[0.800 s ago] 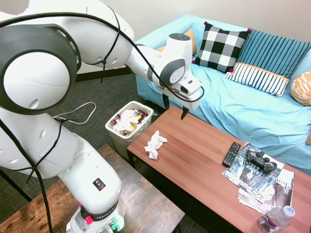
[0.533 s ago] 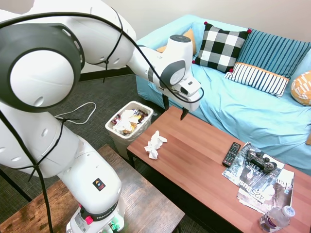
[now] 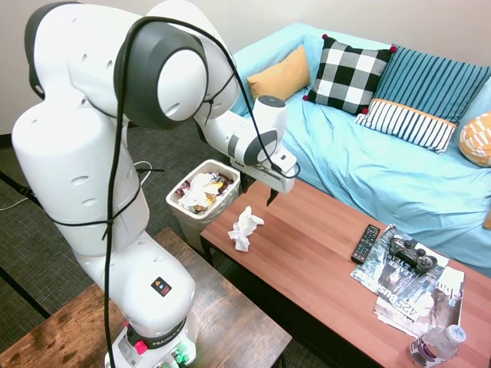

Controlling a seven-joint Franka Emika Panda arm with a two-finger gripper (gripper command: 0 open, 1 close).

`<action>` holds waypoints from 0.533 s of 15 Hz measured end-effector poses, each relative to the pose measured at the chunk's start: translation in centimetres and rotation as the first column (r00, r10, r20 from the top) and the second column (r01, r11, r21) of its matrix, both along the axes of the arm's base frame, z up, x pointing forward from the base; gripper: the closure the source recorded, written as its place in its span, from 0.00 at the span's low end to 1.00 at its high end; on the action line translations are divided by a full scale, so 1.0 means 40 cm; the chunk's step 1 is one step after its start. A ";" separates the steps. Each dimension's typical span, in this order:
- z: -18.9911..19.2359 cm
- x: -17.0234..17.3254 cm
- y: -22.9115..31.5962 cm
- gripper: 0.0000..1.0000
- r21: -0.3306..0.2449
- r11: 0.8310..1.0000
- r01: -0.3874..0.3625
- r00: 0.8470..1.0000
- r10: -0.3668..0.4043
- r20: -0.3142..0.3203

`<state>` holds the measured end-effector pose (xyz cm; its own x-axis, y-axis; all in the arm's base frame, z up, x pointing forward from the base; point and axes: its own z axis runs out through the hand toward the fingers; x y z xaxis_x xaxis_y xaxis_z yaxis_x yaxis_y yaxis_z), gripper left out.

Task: Throw the tissue in the trash bin

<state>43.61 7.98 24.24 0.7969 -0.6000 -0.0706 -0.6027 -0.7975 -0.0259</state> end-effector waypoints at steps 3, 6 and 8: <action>-0.126 -0.037 0.044 0.00 0.022 0.998 -0.067 0.996 0.068 -0.050; -0.235 -0.058 0.069 0.00 0.024 0.996 -0.084 0.994 0.085 -0.075; -0.300 -0.053 0.072 0.00 0.021 0.997 -0.080 0.992 0.081 -0.092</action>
